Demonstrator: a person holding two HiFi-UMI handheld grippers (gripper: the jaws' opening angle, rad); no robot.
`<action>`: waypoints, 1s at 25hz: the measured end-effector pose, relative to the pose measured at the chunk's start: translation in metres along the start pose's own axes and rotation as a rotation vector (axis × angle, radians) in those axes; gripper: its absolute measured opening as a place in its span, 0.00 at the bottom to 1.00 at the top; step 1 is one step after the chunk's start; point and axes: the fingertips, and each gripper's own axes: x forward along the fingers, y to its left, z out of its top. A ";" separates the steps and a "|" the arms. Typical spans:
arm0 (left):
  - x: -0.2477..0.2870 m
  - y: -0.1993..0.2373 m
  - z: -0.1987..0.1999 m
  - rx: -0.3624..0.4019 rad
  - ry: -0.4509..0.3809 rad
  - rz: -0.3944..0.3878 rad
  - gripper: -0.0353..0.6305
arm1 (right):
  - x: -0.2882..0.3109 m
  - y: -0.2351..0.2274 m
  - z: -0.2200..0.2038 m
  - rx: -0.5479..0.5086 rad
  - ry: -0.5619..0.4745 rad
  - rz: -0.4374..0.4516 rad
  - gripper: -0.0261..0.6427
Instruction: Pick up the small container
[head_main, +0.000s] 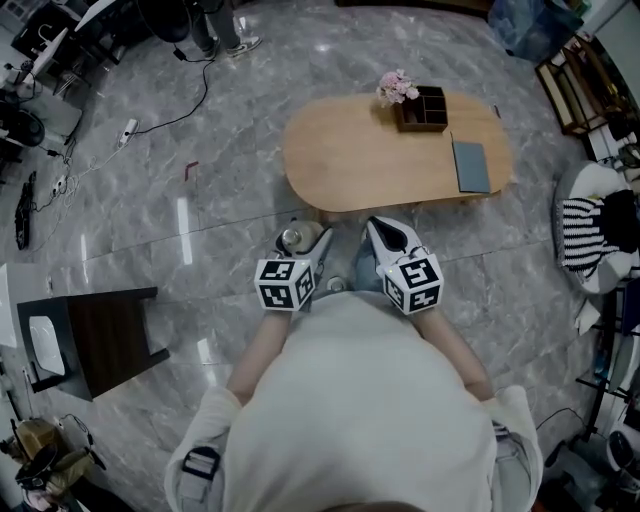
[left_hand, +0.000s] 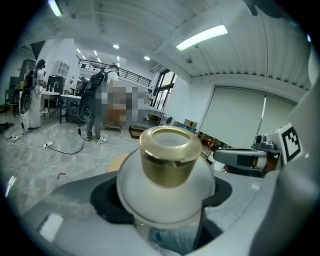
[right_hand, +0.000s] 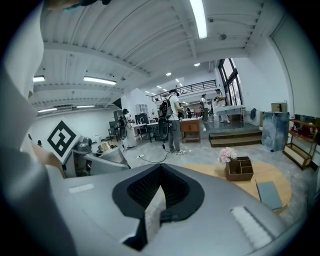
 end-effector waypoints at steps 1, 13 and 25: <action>-0.001 0.001 0.000 -0.003 -0.003 0.003 0.58 | 0.001 -0.002 0.001 -0.003 -0.001 -0.008 0.04; 0.000 0.011 0.005 -0.022 -0.007 0.012 0.58 | 0.008 0.005 0.007 -0.026 -0.010 -0.003 0.03; 0.006 0.009 0.016 -0.023 -0.024 0.009 0.58 | 0.010 0.003 0.007 -0.035 -0.006 0.010 0.03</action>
